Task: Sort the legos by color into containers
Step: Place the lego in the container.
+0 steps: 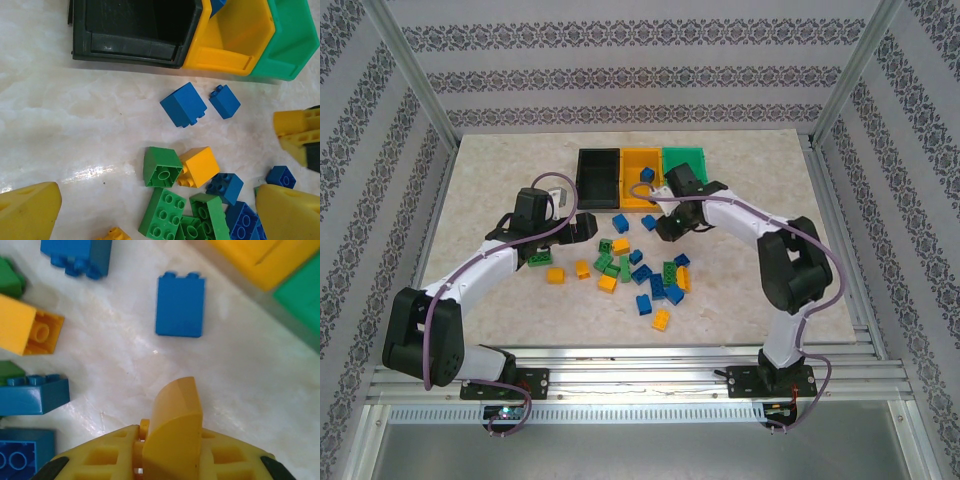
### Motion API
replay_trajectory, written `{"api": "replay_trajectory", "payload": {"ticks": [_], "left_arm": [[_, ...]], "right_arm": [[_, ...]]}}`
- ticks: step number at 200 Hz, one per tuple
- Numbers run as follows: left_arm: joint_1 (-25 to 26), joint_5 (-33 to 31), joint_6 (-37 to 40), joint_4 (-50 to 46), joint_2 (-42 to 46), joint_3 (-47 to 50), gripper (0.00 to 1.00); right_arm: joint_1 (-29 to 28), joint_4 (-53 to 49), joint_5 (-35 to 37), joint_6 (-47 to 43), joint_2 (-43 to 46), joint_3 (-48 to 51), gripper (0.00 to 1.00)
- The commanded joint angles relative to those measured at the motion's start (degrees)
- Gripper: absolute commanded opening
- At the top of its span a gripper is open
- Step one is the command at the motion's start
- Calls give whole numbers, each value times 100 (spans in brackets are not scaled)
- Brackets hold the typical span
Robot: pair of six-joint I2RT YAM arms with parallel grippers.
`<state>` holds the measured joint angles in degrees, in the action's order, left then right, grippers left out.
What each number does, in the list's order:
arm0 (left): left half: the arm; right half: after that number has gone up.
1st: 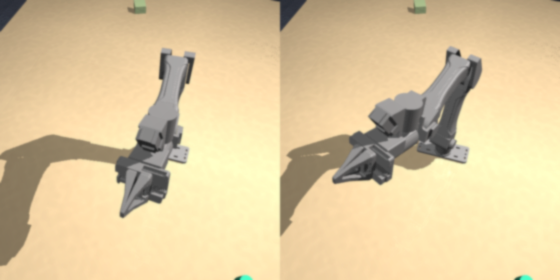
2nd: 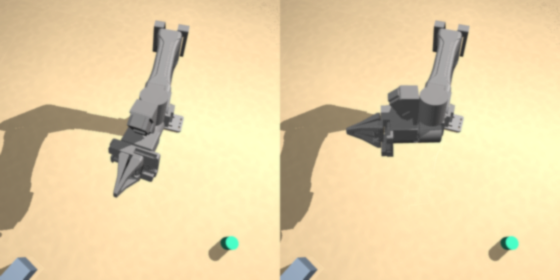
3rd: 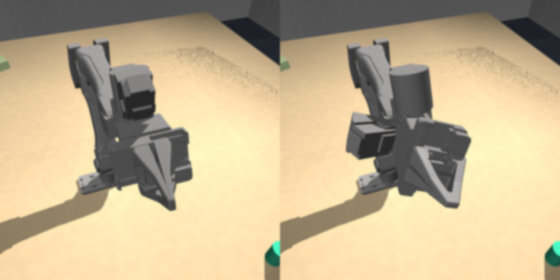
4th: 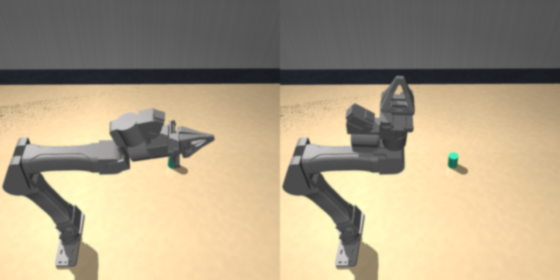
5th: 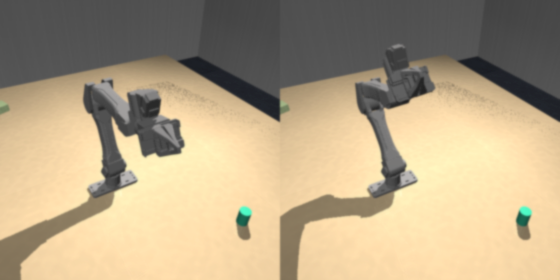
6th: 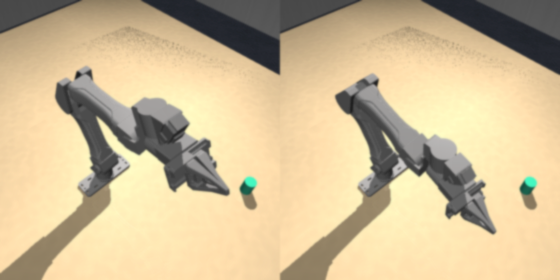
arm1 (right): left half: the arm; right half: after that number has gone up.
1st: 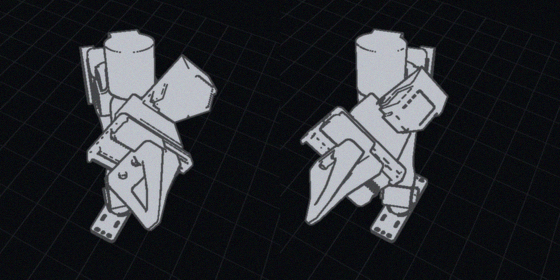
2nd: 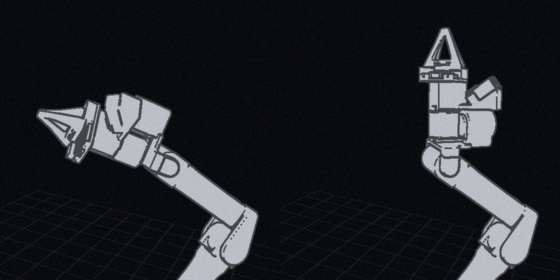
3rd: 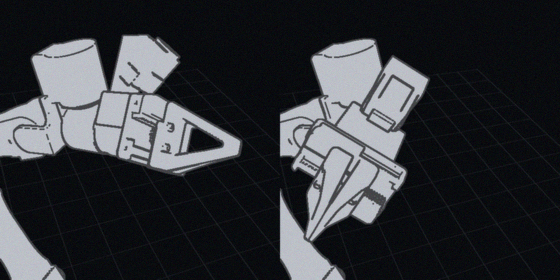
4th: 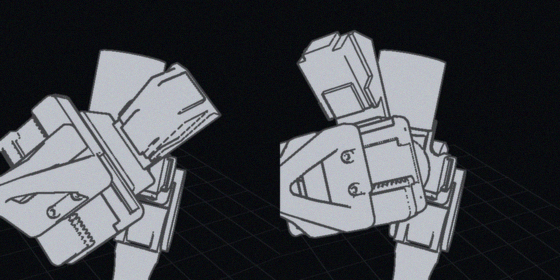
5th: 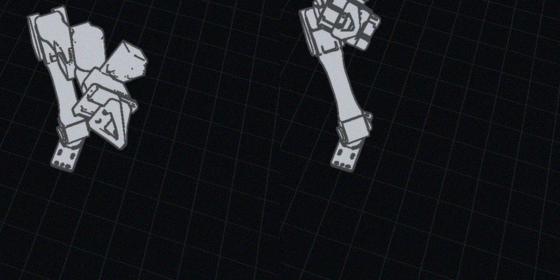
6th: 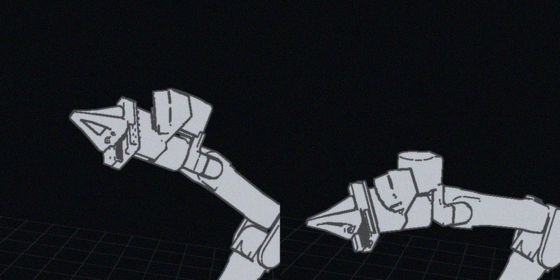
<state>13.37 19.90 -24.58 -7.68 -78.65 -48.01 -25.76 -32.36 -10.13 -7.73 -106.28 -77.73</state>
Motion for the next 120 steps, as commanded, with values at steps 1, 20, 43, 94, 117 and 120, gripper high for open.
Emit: {"api": "replay_trajectory", "payload": {"ticks": [1,20,43,94,117,120], "left_arm": [[-59,-4,-85,130,136,1,100],[-58,-71,-40,129,185,4,100],[-58,-300,-52,-79,253,-53,100],[-67,-589,4,-258,673,72,100],[-91,-683,127,-380,764,159,100],[-90,-676,134,-411,756,156,100]], "right_arm": [[328,540,-4,484,482,131,23],[562,975,267,931,599,134,23],[864,1371,321,1381,406,-121,24],[1060,1101,355,1390,-389,-1229,57],[1013,1283,262,1449,-175,-915,59],[1004,1285,245,1452,-136,-862,59]]}}
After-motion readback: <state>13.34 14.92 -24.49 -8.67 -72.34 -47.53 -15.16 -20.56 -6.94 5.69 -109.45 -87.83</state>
